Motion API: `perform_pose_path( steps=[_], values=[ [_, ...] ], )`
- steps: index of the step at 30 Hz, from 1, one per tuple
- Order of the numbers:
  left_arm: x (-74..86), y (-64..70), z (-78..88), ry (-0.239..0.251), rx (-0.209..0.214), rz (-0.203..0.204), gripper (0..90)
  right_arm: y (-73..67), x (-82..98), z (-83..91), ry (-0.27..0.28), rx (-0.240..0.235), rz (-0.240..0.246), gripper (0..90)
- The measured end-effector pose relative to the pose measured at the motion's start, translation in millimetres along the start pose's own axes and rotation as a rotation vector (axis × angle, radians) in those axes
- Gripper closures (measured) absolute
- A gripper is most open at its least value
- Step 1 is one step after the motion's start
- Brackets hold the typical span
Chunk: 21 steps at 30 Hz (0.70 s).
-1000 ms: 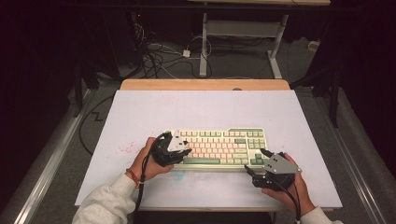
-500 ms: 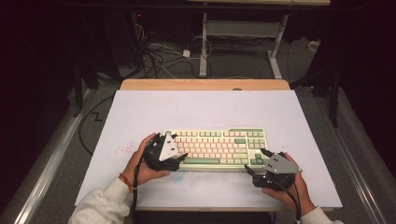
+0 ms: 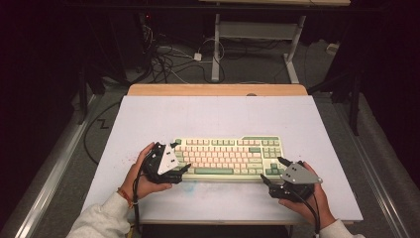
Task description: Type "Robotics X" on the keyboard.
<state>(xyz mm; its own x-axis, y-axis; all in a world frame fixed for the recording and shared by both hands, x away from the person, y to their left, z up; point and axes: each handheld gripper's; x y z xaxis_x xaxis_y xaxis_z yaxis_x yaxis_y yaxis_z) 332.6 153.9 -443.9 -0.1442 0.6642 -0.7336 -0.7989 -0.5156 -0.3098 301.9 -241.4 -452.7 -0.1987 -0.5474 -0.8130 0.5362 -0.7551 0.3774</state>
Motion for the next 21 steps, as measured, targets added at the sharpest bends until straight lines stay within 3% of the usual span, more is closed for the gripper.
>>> perform_pose_path(
  steps=[4, 16, 21],
  values=[
    [9.0, 1.2, 3.6, 0.025, -0.028, 0.037, 22.0, -0.5, -1.0, -0.5, 0.0, 0.0, -0.007, 23.3],
    [39.9, -0.6, 13.2, -0.018, -0.017, 0.112, 20.6, -3.0, -6.6, -4.5, 0.01, -0.012, -0.001, 23.3],
    [48.8, 0.9, 14.6, -0.042, -0.02, 0.124, 20.6, -5.0, -7.8, -7.2, 0.007, -0.022, 0.002, 23.4]
  ],
)
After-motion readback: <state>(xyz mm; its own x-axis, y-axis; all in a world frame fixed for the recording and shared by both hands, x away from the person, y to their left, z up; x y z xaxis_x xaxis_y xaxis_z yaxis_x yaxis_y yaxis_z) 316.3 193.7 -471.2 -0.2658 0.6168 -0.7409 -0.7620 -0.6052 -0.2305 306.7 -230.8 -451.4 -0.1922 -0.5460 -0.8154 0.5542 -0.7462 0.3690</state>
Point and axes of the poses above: each handheld gripper's, and its own axes: z roughly backward along the jaws, x roughly out of its underside, y roughly to its right, and after that the axes turned 6 degrees about x, right-handed
